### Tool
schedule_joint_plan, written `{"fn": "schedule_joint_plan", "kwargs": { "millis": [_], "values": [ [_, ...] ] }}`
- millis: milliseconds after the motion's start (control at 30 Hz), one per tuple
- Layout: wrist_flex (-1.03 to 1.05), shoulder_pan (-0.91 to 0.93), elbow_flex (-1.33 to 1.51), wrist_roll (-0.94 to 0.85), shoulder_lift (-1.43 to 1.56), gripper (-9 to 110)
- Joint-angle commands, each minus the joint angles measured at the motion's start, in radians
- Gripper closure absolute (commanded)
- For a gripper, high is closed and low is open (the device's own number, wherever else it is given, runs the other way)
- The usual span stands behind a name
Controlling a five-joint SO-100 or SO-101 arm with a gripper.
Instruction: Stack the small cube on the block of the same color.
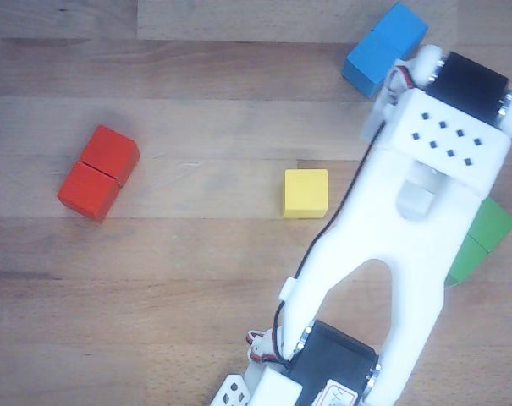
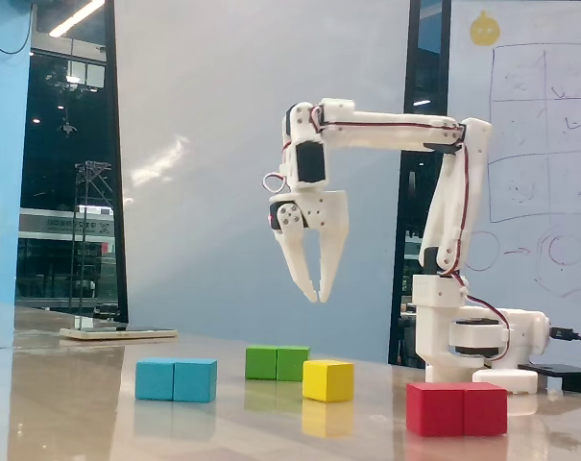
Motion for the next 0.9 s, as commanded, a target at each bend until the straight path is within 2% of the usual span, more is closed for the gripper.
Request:
{"fn": "schedule_joint_plan", "kwargs": {
  "millis": [0,267,400,533,767,867],
  "values": [
    [0.026,-0.084,-0.095,-0.003,0.012,101],
    [0.04,-0.541,-0.097,0.006,0.014,101],
    [0.04,-0.643,-0.097,0.006,0.014,101],
    [0.041,-0.563,-0.095,0.003,0.014,101],
    [0.028,-0.187,-0.095,-0.003,0.005,101],
    [0.028,-0.104,-0.095,-0.005,-0.003,101]
  ]
}}
